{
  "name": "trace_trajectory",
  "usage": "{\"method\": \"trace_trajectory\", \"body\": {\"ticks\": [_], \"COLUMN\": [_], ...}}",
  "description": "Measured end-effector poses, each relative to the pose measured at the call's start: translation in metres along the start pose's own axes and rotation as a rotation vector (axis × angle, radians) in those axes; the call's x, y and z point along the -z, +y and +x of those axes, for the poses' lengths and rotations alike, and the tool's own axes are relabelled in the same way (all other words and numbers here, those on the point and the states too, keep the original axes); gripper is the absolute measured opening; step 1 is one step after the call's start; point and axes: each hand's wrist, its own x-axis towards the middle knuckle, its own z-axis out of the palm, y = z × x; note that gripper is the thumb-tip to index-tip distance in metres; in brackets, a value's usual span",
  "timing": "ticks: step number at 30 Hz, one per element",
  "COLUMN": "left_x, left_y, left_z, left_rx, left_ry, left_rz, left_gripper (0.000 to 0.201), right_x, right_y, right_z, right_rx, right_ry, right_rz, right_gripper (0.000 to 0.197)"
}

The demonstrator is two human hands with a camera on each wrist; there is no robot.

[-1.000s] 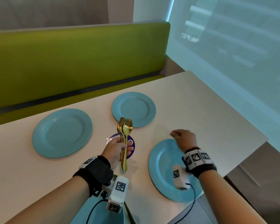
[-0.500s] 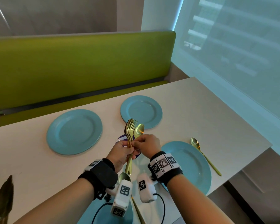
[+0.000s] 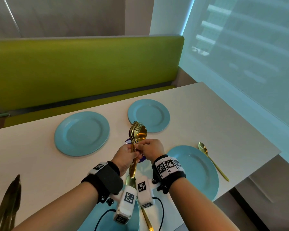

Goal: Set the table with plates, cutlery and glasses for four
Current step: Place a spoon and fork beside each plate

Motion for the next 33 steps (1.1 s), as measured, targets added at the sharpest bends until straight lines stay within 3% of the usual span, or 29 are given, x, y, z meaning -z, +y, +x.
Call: {"method": "trace_trajectory", "body": {"ticks": [7,13,17,20,23,27,33], "left_x": [-0.004,-0.004,0.000,0.008,0.015,0.018,0.017], "left_y": [0.012,0.010,0.002,-0.007,-0.011,-0.011,-0.018], "left_z": [-0.013,-0.014,-0.012,-0.011,-0.010,-0.009,-0.017], "left_rx": [-0.052,-0.032,0.010,0.015,0.036,0.035,0.019], "left_ry": [-0.038,-0.066,-0.037,0.071,0.150,0.154,0.139], "left_rz": [0.005,0.090,0.189,0.214,0.198,0.187,0.216], "left_gripper": [0.024,0.020,0.029,0.029,0.028,0.028,0.028], "right_x": [0.007,0.031,0.053,0.068,0.065,0.046,0.023], "right_y": [-0.006,-0.010,-0.013,0.000,0.031,0.070,0.098], "right_z": [0.003,-0.001,-0.003,-0.002,-0.009,-0.019,-0.023], "right_rx": [-0.022,0.077,0.138,0.144,0.061,-0.023,-0.140], "right_ry": [-0.008,-0.032,0.067,0.136,0.020,-0.140,-0.143], "right_rz": [0.152,0.206,0.290,0.086,-0.280,-0.652,-0.886], "right_gripper": [0.017,0.019,0.020,0.023,0.017,0.012,0.033]}}
